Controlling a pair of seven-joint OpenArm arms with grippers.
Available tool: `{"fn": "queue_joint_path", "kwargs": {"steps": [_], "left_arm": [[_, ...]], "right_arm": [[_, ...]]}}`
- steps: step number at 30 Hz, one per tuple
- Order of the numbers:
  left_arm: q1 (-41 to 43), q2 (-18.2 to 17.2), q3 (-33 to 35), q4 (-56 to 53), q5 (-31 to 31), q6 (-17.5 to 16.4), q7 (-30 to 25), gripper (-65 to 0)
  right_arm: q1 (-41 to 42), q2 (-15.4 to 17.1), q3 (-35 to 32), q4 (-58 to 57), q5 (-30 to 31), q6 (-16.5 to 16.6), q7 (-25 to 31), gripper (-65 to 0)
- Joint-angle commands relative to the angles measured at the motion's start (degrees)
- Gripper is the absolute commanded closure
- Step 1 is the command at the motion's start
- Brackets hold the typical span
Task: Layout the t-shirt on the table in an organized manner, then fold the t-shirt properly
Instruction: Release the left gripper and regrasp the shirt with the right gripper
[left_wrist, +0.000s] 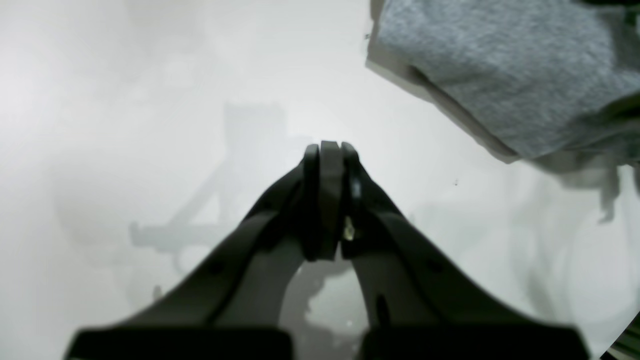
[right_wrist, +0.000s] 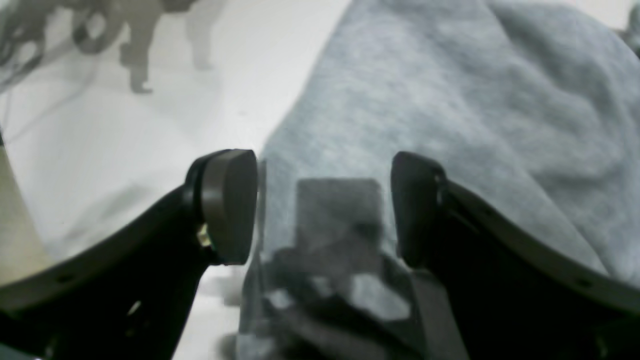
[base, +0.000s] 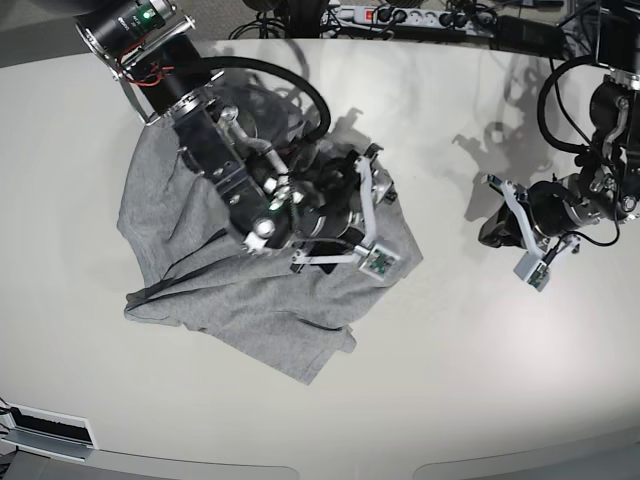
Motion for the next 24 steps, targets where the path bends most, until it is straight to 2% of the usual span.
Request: {"fn": "queue_joint_path", "kwargs": {"steps": [1, 3, 6, 7, 8, 9, 11, 12, 14, 16, 19, 24], "left_arm": [[-0.96, -0.98, -0.59, 0.87, -0.72, -0.17, -1.22, 0.0], [-0.96, -0.98, -0.59, 0.87, -0.72, -0.17, -1.22, 0.0], [-0.96, -0.98, -0.59, 0.87, -0.74, -0.17, -1.25, 0.0], [-0.96, -0.96, -0.59, 0.87, -0.74, -0.17, -1.25, 0.0], [-0.96, -0.96, -0.59, 0.87, -0.74, -0.17, -1.25, 0.0], [-0.96, -0.96, -0.59, 0.87, -0.74, -0.17, -1.31, 0.0], [-0.96, -0.98, -0.59, 0.87, -0.85, -0.17, -1.44, 0.0], [-0.96, -0.98, -0.59, 0.87, -0.94, -0.17, -1.44, 0.0], [-0.96, -0.98, -0.59, 0.87, -0.96, -0.17, -1.44, 0.0], [-0.96, -0.98, -0.59, 0.87, -0.92, -0.2, -1.42, 0.0], [-0.96, -1.01, -0.59, 0.87, -0.92, -0.2, -1.42, 0.0], [-0.94, -1.01, -0.59, 0.87, -0.92, -0.2, -1.38, 0.0]], "right_arm": [[1.29, -0.35, -1.25, -0.11, -1.09, -1.25, 1.53, -43.3], [1.29, -0.35, -4.52, -1.9, -4.33, -3.43, 2.14, -43.3], [1.31, -0.66, -8.24, -4.33, -9.86, -9.27, 2.16, -43.0], [1.31, -0.66, -8.96, -4.68, -11.19, -10.51, 2.14, -40.9], [1.29, -0.66, -9.42, -4.72, -12.22, -11.58, 2.1, -36.2], [1.31, -0.66, -9.62, -4.72, -12.59, -12.48, 1.86, -28.6], [1.6, -0.72, -9.6, -4.7, -12.46, -12.72, 0.5, -4.3], [1.77, -0.81, -9.6, -4.66, -12.46, -12.35, -0.2, 0.0], [2.16, -0.83, -9.6, -4.11, -11.82, -10.23, -0.33, 0.0], [2.67, -0.81, -9.57, -2.45, -9.03, -4.37, -1.6, 0.0], [3.02, -0.55, -8.28, 2.93, -0.74, 2.51, -4.85, 0.0], [2.84, 2.36, -0.02, 14.47, 16.13, 8.92, -6.51, 0.0]]}}
